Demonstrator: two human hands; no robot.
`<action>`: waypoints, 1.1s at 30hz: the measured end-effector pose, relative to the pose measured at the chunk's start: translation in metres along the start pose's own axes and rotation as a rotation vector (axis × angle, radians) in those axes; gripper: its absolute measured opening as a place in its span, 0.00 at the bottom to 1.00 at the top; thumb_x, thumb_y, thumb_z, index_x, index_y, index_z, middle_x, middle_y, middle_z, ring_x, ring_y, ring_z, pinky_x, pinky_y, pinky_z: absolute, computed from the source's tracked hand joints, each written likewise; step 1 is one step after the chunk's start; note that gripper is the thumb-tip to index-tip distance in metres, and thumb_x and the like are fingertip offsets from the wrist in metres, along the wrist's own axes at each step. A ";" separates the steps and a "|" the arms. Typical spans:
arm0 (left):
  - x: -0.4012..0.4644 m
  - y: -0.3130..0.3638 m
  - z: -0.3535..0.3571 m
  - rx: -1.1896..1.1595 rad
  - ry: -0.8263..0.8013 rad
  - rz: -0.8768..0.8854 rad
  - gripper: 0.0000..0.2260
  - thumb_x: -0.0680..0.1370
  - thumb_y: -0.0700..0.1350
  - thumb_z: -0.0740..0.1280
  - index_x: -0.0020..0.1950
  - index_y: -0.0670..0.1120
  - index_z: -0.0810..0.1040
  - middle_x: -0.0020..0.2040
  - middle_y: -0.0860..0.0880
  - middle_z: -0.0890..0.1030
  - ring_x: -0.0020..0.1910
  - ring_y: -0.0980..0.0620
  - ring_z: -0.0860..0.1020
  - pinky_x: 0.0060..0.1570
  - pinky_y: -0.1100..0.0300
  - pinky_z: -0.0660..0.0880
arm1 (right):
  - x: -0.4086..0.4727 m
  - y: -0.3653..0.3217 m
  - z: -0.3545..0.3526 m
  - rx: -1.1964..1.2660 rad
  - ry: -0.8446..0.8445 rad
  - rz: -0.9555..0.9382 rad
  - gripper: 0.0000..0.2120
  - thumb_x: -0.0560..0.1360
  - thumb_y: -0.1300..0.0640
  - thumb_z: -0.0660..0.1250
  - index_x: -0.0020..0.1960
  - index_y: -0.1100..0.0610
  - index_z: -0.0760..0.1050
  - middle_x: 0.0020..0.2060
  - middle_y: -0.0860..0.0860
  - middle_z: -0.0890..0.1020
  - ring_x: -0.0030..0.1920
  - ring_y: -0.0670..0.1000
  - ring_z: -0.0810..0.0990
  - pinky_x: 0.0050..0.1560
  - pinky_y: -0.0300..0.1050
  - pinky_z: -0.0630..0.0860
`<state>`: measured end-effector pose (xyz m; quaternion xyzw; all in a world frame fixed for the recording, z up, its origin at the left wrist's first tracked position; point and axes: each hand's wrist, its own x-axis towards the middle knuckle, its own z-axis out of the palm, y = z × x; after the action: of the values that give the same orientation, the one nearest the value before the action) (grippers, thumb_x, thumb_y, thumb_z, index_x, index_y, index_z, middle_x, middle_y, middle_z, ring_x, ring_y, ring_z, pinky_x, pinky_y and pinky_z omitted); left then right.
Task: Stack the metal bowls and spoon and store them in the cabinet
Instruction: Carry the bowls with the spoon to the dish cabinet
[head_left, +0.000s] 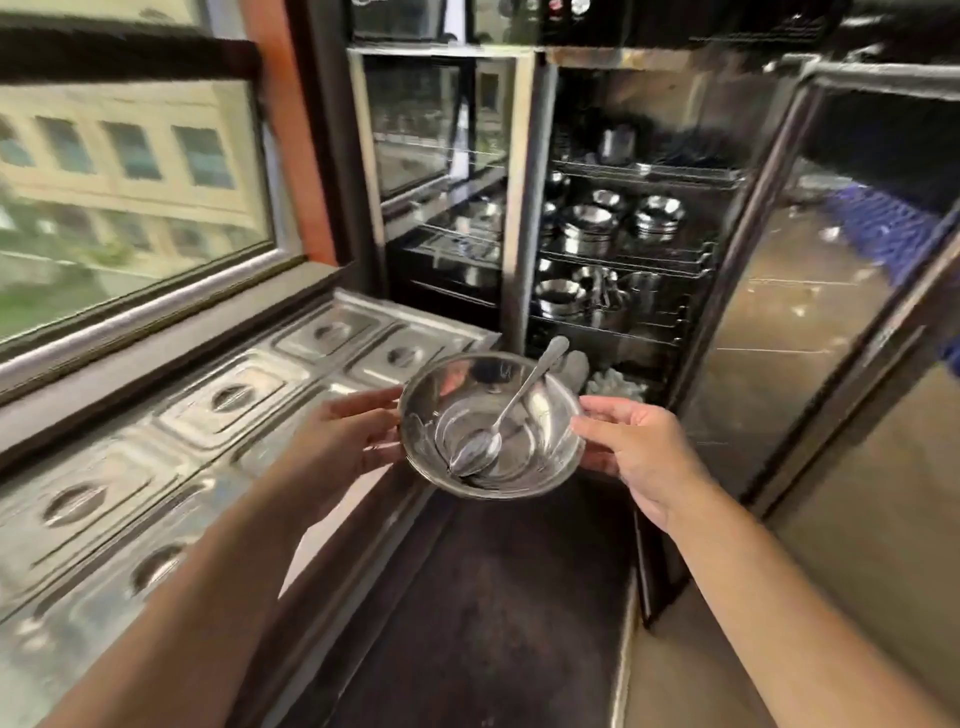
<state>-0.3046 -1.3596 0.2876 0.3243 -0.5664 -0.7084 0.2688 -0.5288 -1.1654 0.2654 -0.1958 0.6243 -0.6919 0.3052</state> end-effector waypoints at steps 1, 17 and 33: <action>0.015 0.002 0.008 0.001 -0.021 -0.001 0.13 0.76 0.30 0.66 0.58 0.40 0.83 0.46 0.41 0.85 0.43 0.48 0.81 0.43 0.55 0.83 | 0.008 -0.003 -0.006 0.000 0.020 -0.004 0.17 0.75 0.68 0.73 0.63 0.66 0.78 0.44 0.58 0.87 0.40 0.51 0.87 0.36 0.41 0.82; 0.295 0.022 0.208 -0.024 -0.159 -0.037 0.13 0.78 0.33 0.65 0.62 0.39 0.80 0.49 0.39 0.75 0.38 0.52 0.73 0.34 0.63 0.78 | 0.265 -0.066 -0.150 -0.014 0.228 -0.078 0.14 0.74 0.63 0.75 0.58 0.57 0.82 0.46 0.55 0.88 0.45 0.55 0.88 0.49 0.53 0.83; 0.553 0.012 0.330 -0.063 -0.297 -0.059 0.10 0.77 0.34 0.69 0.57 0.41 0.83 0.34 0.48 0.78 0.29 0.56 0.77 0.34 0.62 0.78 | 0.474 -0.088 -0.226 0.024 0.428 -0.014 0.17 0.76 0.68 0.71 0.64 0.65 0.77 0.47 0.60 0.88 0.39 0.52 0.87 0.36 0.42 0.83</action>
<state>-0.9137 -1.5686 0.2629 0.2236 -0.5676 -0.7737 0.1712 -1.0413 -1.3099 0.2673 -0.0451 0.6653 -0.7271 0.1634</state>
